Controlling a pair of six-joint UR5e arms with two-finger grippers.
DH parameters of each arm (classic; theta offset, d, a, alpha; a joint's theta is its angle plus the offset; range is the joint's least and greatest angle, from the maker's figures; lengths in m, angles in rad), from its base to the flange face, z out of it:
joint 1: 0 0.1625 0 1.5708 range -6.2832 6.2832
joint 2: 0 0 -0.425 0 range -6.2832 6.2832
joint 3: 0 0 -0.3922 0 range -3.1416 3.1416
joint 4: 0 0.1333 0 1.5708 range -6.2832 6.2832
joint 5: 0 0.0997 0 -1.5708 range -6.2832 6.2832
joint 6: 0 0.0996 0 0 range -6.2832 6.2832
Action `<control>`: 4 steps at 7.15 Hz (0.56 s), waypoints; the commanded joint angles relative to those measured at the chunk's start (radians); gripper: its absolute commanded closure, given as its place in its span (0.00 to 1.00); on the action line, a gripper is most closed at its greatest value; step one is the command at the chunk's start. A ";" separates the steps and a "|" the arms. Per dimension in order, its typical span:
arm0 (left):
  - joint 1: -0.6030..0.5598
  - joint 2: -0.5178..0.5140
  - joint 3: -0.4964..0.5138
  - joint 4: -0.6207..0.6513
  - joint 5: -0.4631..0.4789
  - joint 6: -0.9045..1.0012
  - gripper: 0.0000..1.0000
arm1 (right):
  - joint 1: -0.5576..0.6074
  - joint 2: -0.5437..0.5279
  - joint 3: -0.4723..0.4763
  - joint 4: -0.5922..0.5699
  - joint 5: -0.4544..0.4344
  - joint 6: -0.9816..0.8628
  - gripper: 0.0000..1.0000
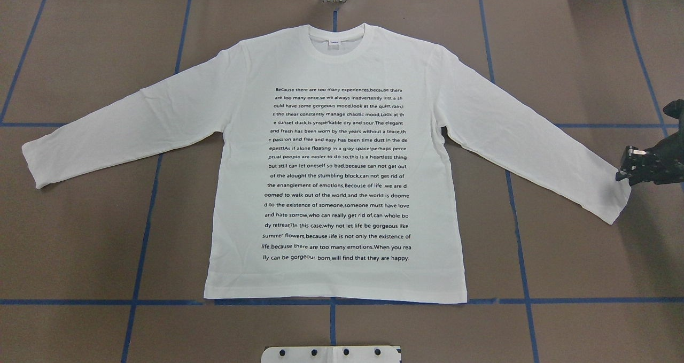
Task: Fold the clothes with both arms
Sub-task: 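Lower the right gripper to the sleeve cuff nearest it and grasp it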
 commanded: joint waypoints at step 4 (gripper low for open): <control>0.000 0.000 -0.002 0.000 0.000 0.000 0.00 | 0.005 -0.014 0.076 -0.015 0.065 0.024 1.00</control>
